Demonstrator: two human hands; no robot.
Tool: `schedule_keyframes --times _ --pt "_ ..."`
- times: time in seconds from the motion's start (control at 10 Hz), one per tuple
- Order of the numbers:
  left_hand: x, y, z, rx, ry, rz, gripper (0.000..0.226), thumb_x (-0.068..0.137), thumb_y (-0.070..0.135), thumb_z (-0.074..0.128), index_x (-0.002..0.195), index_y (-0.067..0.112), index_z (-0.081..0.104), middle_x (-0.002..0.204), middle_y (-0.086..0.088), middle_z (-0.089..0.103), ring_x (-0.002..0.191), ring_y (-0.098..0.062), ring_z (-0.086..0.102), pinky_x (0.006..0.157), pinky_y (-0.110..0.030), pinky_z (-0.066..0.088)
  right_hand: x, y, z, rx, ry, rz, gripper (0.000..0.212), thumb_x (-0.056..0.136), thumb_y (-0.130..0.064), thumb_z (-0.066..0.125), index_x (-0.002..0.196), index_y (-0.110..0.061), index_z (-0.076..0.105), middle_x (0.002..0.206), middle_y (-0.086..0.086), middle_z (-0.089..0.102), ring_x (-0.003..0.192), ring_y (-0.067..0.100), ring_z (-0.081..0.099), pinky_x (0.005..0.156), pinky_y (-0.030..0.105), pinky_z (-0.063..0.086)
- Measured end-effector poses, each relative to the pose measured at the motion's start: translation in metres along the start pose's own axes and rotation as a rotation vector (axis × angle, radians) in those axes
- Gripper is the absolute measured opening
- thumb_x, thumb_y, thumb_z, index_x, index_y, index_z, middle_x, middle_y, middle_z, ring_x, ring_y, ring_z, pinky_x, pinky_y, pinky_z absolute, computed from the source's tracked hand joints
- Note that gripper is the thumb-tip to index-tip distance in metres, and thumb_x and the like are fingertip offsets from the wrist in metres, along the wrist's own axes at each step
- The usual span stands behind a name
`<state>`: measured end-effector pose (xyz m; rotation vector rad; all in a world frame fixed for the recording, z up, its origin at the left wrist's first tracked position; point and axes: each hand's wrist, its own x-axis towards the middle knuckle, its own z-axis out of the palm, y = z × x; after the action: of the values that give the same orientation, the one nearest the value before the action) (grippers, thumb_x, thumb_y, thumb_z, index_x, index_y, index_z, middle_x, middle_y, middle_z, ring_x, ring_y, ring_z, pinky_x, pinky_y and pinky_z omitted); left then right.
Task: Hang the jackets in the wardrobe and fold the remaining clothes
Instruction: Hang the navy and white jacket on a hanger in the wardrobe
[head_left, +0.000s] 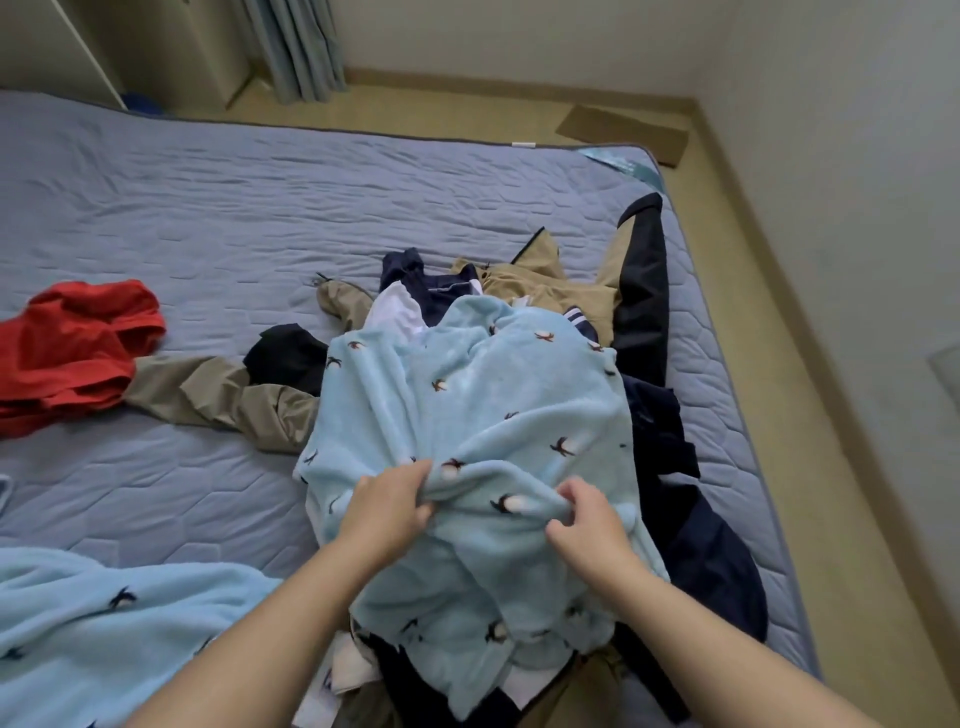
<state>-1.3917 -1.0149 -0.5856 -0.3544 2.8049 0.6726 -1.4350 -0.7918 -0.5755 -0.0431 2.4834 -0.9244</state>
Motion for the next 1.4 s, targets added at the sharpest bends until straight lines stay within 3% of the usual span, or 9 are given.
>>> schedule_keyframes --times 0.2,0.3,0.4,0.5,0.7,0.8,0.9,1.2,1.4 --pt "-0.046 0.004 -0.075 -0.924 0.042 0.010 0.043 0.068 -0.007 0.043 0.069 0.030 0.064 0.068 0.014 0.062 0.070 -0.002 0.056 0.065 -0.016 0.042 -0.006 -0.048 -0.021 -0.464 -0.021 -0.105 0.110 0.078 -0.026 0.072 0.144 -0.049 -0.013 0.152 -0.010 -0.031 0.146 0.025 -0.013 0.114 0.052 0.019" --pt "-0.066 0.015 -0.135 -1.339 0.029 0.075 0.031 0.065 -0.002 0.044 0.067 0.021 0.065 0.069 -0.003 0.065 0.067 -0.014 0.060 0.057 -0.022 0.048 -0.012 -0.100 -0.020 -0.532 -0.101 -0.176 0.058 0.084 -0.032 0.060 0.134 -0.040 0.032 0.158 -0.003 -0.007 0.146 0.032 -0.008 0.107 0.069 0.006" --pt "-0.080 0.017 -0.187 -1.480 0.123 0.170 0.037 0.074 -0.005 0.045 0.075 0.021 0.071 0.078 -0.003 0.070 0.073 -0.014 0.066 0.061 -0.023 0.053 -0.027 -0.154 -0.028 -0.024 -0.067 -0.177 0.026 0.095 -0.020 0.039 0.114 -0.024 0.057 0.135 0.004 0.052 0.129 0.028 0.042 0.107 0.050 0.031" --pt "-0.106 -0.005 -0.231 -1.189 0.328 0.117 0.036 0.069 -0.002 0.049 0.090 0.022 0.065 0.082 0.008 0.070 0.080 -0.007 0.062 0.070 -0.020 0.052 -0.058 -0.252 -0.041 0.892 -0.029 0.112 0.032 0.101 -0.026 0.040 0.119 -0.008 0.060 0.114 0.010 0.065 0.104 0.022 0.060 0.092 0.028 0.049" --pt "-0.141 -0.035 -0.257 -0.801 0.316 0.069 0.072 0.059 0.018 0.090 0.115 0.040 0.051 0.106 0.025 0.059 0.098 0.026 0.050 0.075 0.001 0.042 -0.130 -0.381 -0.034 1.454 -0.222 -0.199 0.022 0.082 -0.022 0.061 0.073 -0.020 0.041 0.062 -0.004 0.046 0.063 0.000 0.051 0.078 0.006 0.044" --pt "-0.160 -0.061 -0.292 -0.842 0.511 -0.060 0.040 0.048 0.044 0.070 0.087 0.038 0.060 0.078 0.027 0.066 0.074 0.015 0.058 0.064 -0.005 0.045 -0.145 -0.406 -0.015 1.039 0.136 -0.486 0.009 0.084 -0.019 0.052 0.077 -0.016 0.048 0.062 -0.005 0.045 0.065 0.000 0.051 0.070 0.007 0.044" --pt "-0.180 -0.087 -0.327 -0.816 0.716 -0.104 0.043 0.064 0.034 0.073 0.104 0.020 0.063 0.105 0.007 0.064 0.093 -0.006 0.060 0.077 -0.017 0.044 -0.137 -0.406 -0.003 0.801 -0.403 -0.412 0.003 0.093 -0.015 0.052 0.094 -0.018 0.054 0.086 0.002 0.059 0.064 0.007 0.060 0.057 0.021 0.050" --pt "-0.235 -0.167 -0.479 -0.375 1.262 -0.093 0.016 0.080 -0.002 0.058 0.091 0.008 0.050 0.101 -0.009 0.039 0.087 -0.015 0.046 0.071 -0.017 0.040 -0.145 -0.412 -0.013 0.543 -0.366 -0.220 0.022 0.094 -0.016 0.055 0.116 -0.013 0.053 0.103 0.006 0.064 0.085 0.018 0.061 0.065 0.029 0.050" --pt "-0.211 -0.201 -0.418 -0.227 0.783 -0.451 0.047 0.076 -0.001 0.058 0.122 0.004 0.047 0.125 -0.024 0.042 0.110 -0.037 0.046 0.094 -0.042 0.039 -0.120 -0.390 -0.003 0.347 -0.327 -0.166 0.022 0.093 -0.017 0.056 0.114 -0.015 0.053 0.108 0.007 0.060 0.081 0.015 0.062 0.067 0.030 0.049"
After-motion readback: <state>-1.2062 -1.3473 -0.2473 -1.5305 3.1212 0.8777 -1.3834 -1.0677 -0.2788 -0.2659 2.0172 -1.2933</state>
